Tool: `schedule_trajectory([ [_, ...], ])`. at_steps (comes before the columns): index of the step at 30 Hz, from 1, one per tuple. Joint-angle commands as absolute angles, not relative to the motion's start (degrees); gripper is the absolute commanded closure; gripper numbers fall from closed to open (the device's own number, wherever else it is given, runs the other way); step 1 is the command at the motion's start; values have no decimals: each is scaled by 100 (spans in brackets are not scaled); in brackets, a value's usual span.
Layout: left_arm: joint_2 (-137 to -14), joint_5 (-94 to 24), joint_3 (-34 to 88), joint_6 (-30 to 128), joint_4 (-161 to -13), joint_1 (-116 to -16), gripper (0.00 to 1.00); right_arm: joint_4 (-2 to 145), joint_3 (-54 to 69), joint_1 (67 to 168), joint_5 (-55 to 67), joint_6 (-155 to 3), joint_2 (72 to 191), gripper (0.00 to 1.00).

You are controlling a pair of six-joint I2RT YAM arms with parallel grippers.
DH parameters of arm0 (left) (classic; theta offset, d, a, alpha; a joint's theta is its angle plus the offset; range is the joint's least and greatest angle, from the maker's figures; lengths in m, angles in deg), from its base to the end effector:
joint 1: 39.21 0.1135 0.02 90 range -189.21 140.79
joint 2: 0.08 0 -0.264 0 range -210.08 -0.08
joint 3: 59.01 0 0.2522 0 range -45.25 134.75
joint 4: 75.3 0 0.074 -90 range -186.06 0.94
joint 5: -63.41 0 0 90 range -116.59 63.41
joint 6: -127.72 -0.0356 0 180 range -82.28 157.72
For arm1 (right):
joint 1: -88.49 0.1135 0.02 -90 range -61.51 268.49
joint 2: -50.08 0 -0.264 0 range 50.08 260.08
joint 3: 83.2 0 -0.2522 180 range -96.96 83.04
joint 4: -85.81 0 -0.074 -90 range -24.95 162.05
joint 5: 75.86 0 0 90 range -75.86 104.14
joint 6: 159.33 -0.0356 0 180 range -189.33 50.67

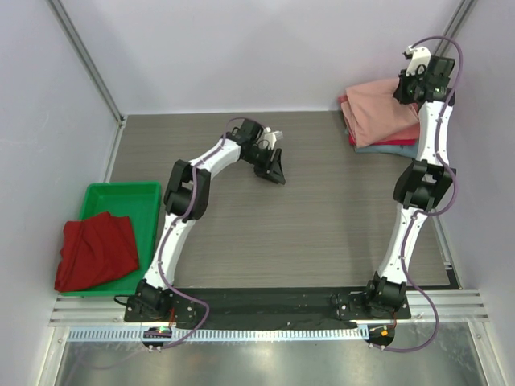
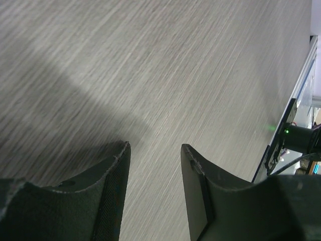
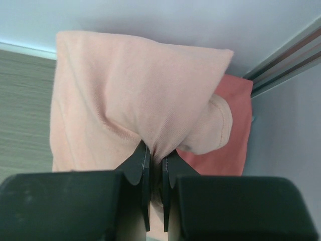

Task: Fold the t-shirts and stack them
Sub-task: Neatly place the folded tshirt to the corner

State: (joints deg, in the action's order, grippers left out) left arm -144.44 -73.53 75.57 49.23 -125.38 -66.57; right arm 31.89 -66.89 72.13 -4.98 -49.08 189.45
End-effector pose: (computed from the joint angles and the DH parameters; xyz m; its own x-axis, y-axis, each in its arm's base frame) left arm 0.4609 -0.2678 0.1395 -0.8802 0.3021 -0.3659 0.4735 0.5083 -0.7193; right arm 0.5250 -0.1420 0.3361 -0.4422 -0.2110 -0.8718 -0.1707 0.9740 -0.1492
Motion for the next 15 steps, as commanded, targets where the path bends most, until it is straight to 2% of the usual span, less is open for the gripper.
schedule_trajectory([
  [1,-14132,-7229,7499,4800,-12677,-6707,53,4050,-7006,7126,-204,-4911,19201,99],
  [15,-13991,-7053,7384,4572,-12861,-6743,53,4612,-7270,6801,438,-5149,19729,99],
])
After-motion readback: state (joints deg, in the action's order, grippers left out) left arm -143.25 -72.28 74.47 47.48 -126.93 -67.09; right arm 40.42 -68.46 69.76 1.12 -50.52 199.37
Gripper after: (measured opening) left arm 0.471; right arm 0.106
